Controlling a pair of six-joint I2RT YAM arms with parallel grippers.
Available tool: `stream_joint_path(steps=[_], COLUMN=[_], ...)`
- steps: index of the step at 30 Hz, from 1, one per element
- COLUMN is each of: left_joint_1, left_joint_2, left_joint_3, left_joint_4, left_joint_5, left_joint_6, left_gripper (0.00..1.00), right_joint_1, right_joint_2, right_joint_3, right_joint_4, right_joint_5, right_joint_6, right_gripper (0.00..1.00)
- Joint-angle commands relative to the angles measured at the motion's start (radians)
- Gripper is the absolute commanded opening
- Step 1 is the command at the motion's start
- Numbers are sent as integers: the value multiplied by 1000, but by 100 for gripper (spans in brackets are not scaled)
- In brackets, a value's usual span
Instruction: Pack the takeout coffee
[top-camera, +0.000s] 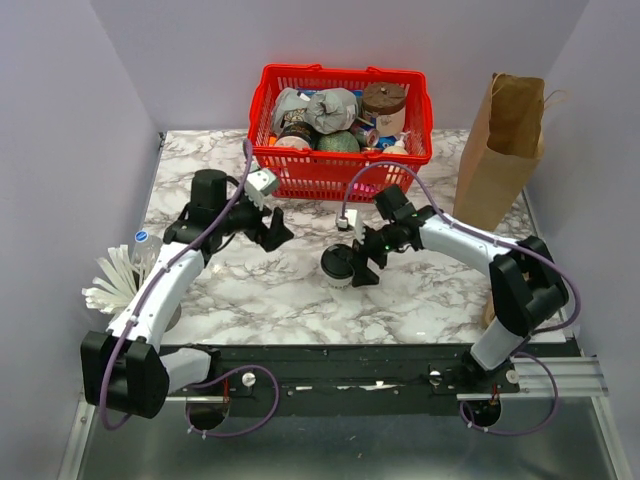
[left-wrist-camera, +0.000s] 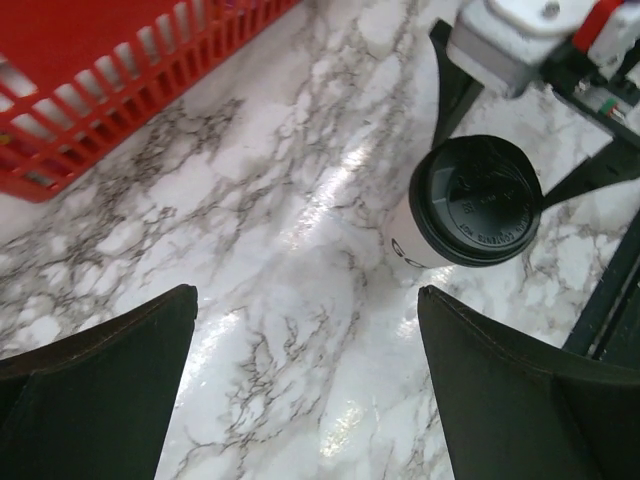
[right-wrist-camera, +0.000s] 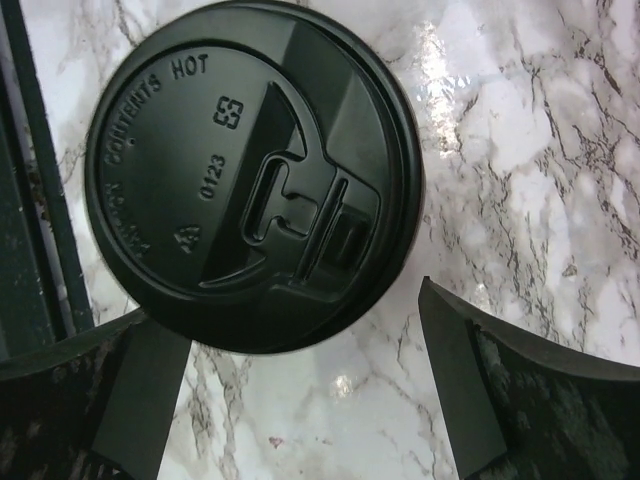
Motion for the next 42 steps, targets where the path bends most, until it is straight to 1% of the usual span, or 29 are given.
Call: stream_joint_path(steps=[1, 4, 6, 10, 24, 29, 34, 35, 40, 42], left_joint_1=[75, 115, 129, 149, 191, 209, 224, 224, 224, 252], left_joint_2=[-59, -93, -112, -144, -234, -270, -299, -300, -313, -319], left_joint_3=[28, 45, 48, 34, 8, 25, 53, 57, 85, 90], left_joint_4=[-1, -4, -7, -15, -120, -183, -251, -257, -303, -314], left_joint_5=[-70, -69, -70, -73, -101, -121, -138, -139, -156, -162], left_joint_6=[-72, -95, -107, -119, -115, -101, -90, -87, -75, -70], left_gripper=[98, 98, 98, 98, 98, 98, 98, 98, 98, 98], right_joint_1=[32, 36, 42, 68, 124, 165, 199, 211, 255, 268], right_joint_2=[70, 97, 113, 176, 334, 410, 522, 538, 613, 636], right_joint_3=[55, 98, 106, 165, 239, 340, 457, 504, 590, 632], right_joint_4=[40, 31, 59, 77, 359, 428, 465, 459, 450, 455], right_joint_5=[60, 16, -7, 2, 26, 38, 58, 52, 58, 66], right_joint_6=[64, 69, 77, 106, 256, 304, 350, 376, 400, 423], right_gripper=[99, 98, 98, 98, 96, 96, 96, 96, 96, 96])
